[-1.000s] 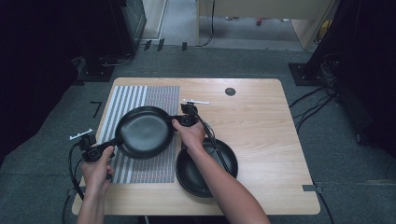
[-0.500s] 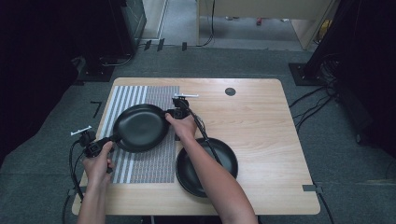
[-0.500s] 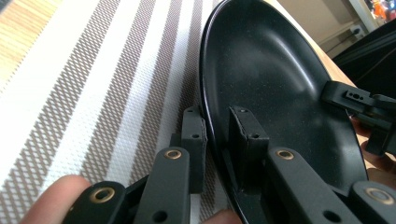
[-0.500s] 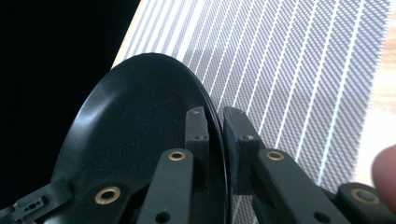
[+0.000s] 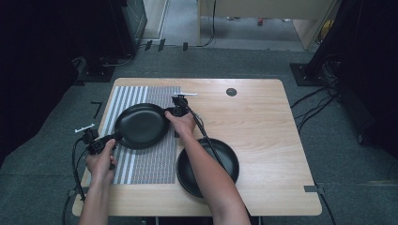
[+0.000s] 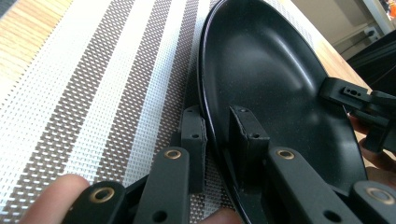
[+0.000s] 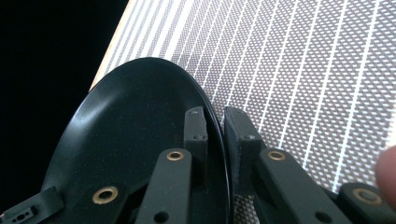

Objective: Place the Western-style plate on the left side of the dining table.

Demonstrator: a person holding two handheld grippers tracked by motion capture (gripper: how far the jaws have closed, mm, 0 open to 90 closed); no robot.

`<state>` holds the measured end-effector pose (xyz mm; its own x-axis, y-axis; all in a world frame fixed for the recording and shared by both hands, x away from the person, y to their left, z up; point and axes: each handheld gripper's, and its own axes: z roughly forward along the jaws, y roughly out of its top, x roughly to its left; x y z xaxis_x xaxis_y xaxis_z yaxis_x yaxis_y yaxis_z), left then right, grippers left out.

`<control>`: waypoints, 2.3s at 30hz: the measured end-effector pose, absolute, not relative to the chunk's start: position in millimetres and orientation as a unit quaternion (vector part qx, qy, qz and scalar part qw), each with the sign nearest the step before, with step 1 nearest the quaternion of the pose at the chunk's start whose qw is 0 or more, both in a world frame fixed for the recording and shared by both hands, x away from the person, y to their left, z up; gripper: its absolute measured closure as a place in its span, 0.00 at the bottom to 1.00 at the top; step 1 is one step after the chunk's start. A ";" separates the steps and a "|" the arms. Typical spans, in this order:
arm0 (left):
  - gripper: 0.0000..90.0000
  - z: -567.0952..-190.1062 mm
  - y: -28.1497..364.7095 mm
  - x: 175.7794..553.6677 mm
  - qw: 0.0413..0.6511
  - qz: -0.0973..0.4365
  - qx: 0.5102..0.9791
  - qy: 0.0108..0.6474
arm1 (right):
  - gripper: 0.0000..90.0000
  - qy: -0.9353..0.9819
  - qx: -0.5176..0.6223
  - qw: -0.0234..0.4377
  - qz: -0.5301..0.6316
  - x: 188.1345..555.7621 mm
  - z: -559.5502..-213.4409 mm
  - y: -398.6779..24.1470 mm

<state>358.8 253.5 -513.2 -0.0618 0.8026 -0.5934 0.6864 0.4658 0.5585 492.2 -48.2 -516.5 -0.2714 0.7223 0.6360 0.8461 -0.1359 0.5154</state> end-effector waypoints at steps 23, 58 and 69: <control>0.43 -503.1 241.0 343.8 0.426 0.168 0.584 0.670 | 0.63 -0.666 -0.579 -0.027 -0.469 482.9 -486.7 -72.1; 0.15 -473.7 186.0 272.6 0.394 0.237 0.639 0.616 | 0.25 -0.710 -0.517 -0.148 -0.456 345.4 -449.8 -224.2; 0.13 -483.7 178.5 259.5 0.374 0.255 0.658 0.602 | 0.24 -0.693 -0.538 -0.163 -0.452 310.0 -460.4 -266.8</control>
